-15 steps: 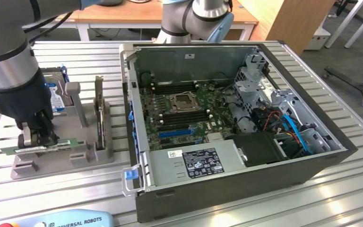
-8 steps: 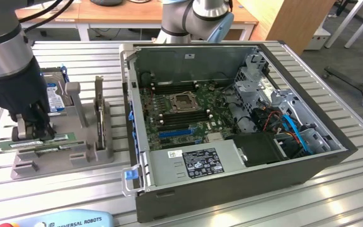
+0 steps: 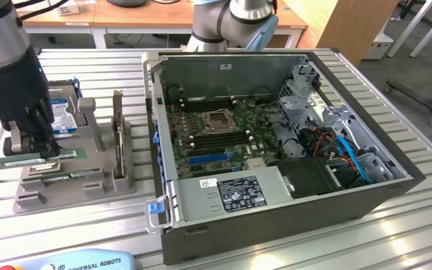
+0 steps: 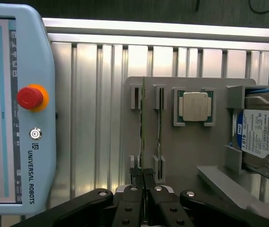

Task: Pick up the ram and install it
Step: 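Pick up the ram and move it above insertion slot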

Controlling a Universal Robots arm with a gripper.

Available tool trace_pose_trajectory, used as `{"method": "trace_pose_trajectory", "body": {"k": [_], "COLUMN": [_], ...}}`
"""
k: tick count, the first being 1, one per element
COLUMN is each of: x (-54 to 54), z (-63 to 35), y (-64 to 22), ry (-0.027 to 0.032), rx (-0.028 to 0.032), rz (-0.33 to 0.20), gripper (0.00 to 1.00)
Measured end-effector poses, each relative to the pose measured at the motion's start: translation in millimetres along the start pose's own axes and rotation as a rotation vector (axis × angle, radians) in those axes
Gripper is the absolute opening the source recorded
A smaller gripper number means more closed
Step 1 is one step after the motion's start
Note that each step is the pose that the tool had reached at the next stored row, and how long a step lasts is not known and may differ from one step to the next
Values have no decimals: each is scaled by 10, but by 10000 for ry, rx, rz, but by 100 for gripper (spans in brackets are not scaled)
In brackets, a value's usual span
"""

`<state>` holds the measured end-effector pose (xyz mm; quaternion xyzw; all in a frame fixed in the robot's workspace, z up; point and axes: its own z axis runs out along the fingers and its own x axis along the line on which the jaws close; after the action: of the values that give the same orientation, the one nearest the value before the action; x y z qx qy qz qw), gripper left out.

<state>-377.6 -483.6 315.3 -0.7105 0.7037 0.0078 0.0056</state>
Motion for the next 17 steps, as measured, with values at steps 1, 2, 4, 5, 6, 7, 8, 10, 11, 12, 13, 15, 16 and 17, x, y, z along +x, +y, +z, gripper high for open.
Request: {"method": "trace_pose_trajectory", "body": {"k": [1,2,4,5,6,7,8,10,11,12,13,15,16,17], "x": [-1,-1,-2,-3,-4,-4,-5,-10,-12,-13,-13,-14,-14,-15], "z": [-35,-67,-131,-163,-195,-226,-259,-514,-643,-671,-696,-742,-760,-777], "y": [0,0,0,0,1,1,1,1,2,2,2,2,2,2], "ry": [0,-1,-1,0,-1,0,-1,-1,-1,-1,-1,-1,-1,-1], "rx": [0,1,1,1,1,0,1,1,1,1,1,1,1,1], "rz": [0,0,0,-1,0,0,0,0,-1,0,0,-1,0,-1], "gripper": [12,12,12,12,12,12,12,12,12,12,12,12,12,12]}}
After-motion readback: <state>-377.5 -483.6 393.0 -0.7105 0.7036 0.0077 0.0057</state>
